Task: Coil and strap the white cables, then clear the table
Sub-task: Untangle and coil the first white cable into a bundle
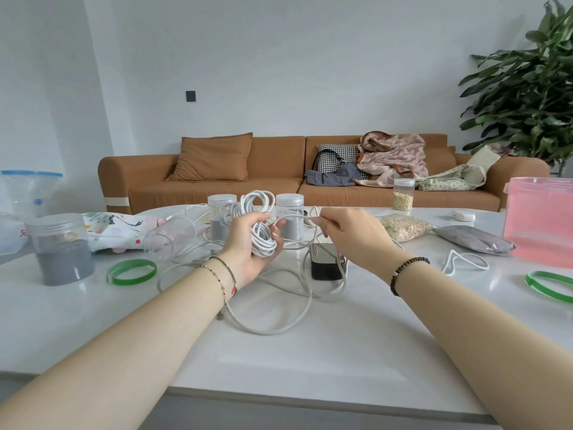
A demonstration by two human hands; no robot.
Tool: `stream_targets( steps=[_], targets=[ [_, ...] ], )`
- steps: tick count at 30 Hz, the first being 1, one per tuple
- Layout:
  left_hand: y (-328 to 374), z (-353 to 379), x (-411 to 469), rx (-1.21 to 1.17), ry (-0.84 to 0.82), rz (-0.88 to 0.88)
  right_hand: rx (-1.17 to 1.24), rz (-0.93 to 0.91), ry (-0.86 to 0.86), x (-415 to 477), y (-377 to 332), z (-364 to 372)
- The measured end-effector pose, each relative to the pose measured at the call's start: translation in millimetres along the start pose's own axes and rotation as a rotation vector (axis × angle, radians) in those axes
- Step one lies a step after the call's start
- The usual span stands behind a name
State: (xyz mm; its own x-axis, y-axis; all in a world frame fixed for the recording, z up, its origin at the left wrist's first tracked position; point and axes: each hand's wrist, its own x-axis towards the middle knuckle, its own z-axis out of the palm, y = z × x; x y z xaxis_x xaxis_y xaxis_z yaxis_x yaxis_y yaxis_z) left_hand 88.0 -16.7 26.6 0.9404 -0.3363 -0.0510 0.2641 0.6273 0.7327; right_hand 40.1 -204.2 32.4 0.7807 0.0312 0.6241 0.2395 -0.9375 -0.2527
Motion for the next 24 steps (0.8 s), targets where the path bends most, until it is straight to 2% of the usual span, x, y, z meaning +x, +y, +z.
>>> stream_targets(
  steps=[8,11,15,18,21,24],
  targets=[
    [-3,5,-9,0.120,-0.110,-0.109,0.099,-0.133,0.093,1,-3,-6],
    [-1,4,-10,0.130,-0.238,-0.143,0.159,-0.123,0.080,1,-1,-7],
    [-12,5,-16,0.314,-0.453,-0.230,0.157,-0.064,0.054,2,4,-7],
    [-16,5,-15,0.363,-0.456,-0.234,0.047,-0.025,0.059,2,3,-8],
    [-10,3,-12,0.282,-0.458,-0.236,-0.049,0.035,0.118,3,1,-6],
    [-9,4,-13,0.208,-0.483,-0.200,-0.009,0.140,0.130,3,12,-4]
  ],
)
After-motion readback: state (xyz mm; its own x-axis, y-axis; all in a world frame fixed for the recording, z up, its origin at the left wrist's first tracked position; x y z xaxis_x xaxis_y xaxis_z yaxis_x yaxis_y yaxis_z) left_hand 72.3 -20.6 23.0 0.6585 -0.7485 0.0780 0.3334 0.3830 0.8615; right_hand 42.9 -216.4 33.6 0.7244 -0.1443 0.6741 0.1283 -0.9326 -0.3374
